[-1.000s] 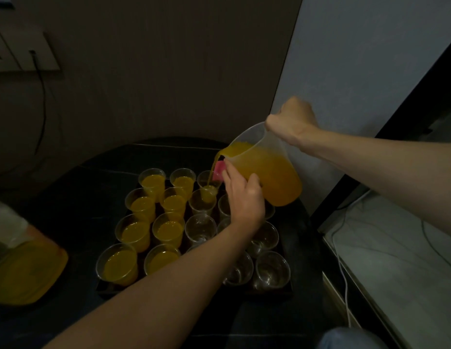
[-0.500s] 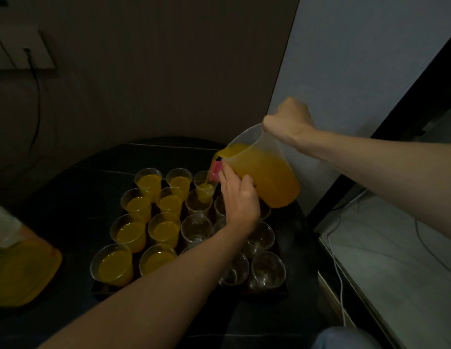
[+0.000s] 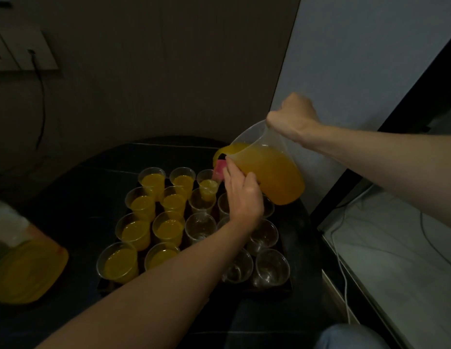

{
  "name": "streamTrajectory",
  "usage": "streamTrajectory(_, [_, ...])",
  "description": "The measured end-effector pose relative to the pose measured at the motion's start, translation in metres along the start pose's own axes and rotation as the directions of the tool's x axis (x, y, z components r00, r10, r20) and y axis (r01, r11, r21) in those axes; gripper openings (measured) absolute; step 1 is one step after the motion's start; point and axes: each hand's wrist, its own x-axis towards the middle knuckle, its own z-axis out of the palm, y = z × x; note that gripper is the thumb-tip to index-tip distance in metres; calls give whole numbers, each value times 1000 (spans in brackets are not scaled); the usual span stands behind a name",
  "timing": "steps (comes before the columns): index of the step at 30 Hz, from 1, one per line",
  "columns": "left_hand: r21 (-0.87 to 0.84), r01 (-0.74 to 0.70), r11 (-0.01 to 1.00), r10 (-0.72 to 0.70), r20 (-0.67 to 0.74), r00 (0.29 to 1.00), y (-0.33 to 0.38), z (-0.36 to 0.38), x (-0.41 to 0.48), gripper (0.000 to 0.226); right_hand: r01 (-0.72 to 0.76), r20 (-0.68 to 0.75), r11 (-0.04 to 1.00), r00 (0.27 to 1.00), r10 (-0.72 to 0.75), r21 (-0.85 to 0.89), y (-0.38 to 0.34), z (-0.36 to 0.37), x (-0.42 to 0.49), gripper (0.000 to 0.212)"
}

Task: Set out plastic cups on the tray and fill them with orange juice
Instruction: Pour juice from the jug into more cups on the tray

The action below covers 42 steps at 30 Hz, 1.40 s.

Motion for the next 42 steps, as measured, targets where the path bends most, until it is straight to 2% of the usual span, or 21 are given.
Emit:
streamTrajectory(4, [0, -9, 1000, 9, 1, 1000, -1, 0, 0, 74, -5, 2, 1000, 1000, 5, 0, 0, 0, 1, 34])
streamTrajectory(18, [15, -7, 1000, 7, 10, 1000, 2, -6, 4, 87, -7, 8, 999, 1000, 7, 37, -4, 2, 1, 35])
streamTrajectory(25, [56, -19, 998, 18, 12, 1000, 15, -12, 4, 80, -38, -19, 994, 999, 40, 107, 0, 1, 4, 35])
streamTrajectory(31, [92, -66, 994, 70, -41, 997, 29, -18, -10, 80, -53, -40, 985, 997, 60, 162, 0, -1, -1, 31])
streamTrajectory(42, [-42, -50, 998, 46, -97, 994, 35, -29, -50, 71, -27, -6, 990, 1000, 28, 142, -7, -9, -34, 39])
